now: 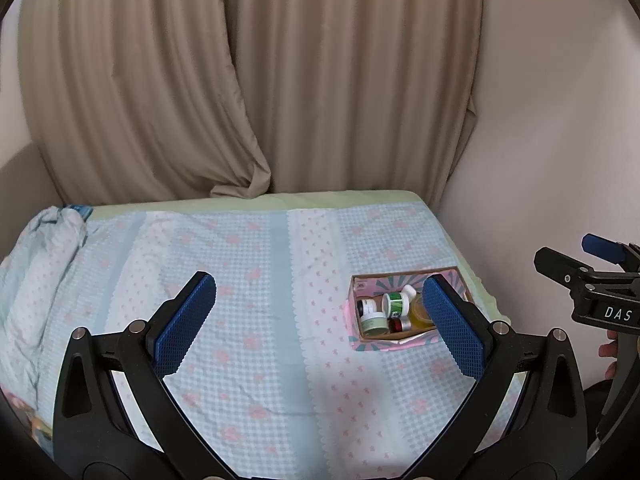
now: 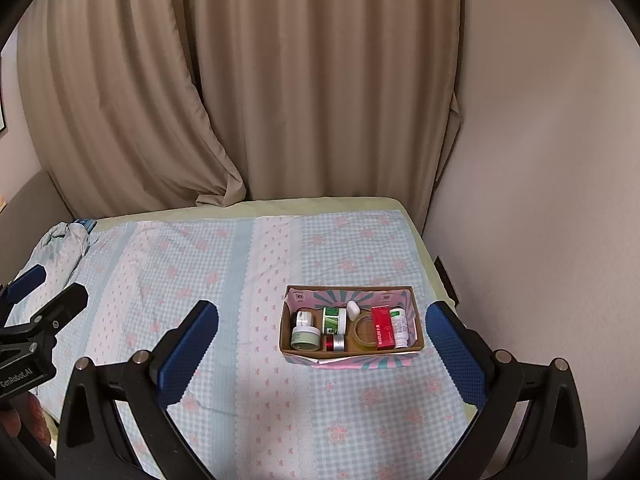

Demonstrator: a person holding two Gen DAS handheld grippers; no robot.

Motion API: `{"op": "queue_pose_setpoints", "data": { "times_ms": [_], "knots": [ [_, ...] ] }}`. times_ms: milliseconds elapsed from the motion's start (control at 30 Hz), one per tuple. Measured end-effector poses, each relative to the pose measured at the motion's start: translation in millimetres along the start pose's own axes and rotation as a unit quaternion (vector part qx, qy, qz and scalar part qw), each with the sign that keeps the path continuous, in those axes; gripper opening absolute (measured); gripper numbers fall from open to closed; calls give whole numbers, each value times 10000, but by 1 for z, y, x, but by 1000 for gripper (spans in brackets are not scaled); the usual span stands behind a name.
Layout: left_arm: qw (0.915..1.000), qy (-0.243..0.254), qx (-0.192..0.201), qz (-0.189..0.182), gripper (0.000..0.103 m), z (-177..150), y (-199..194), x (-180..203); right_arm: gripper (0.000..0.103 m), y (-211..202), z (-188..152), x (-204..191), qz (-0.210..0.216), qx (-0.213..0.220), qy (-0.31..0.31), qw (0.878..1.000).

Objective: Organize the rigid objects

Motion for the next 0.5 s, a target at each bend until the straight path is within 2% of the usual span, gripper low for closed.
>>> {"op": "queue_pose_setpoints", "data": {
  "times_ms": [500],
  "knots": [
    [10000, 38, -19, 1, 103, -3, 2, 5, 103, 2, 2, -1, 8, -35, -31, 10000]
  ]
}}
Point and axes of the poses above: each gripper's, at about its wrist camera, not at the fingertips, and y roughly the way its jaws point, x to its right, z to its top, the point moved 2 cm from there along y, roughly the way its jaws point, and after that the axes turned 9 degrees about y, right-handed, at the moved point
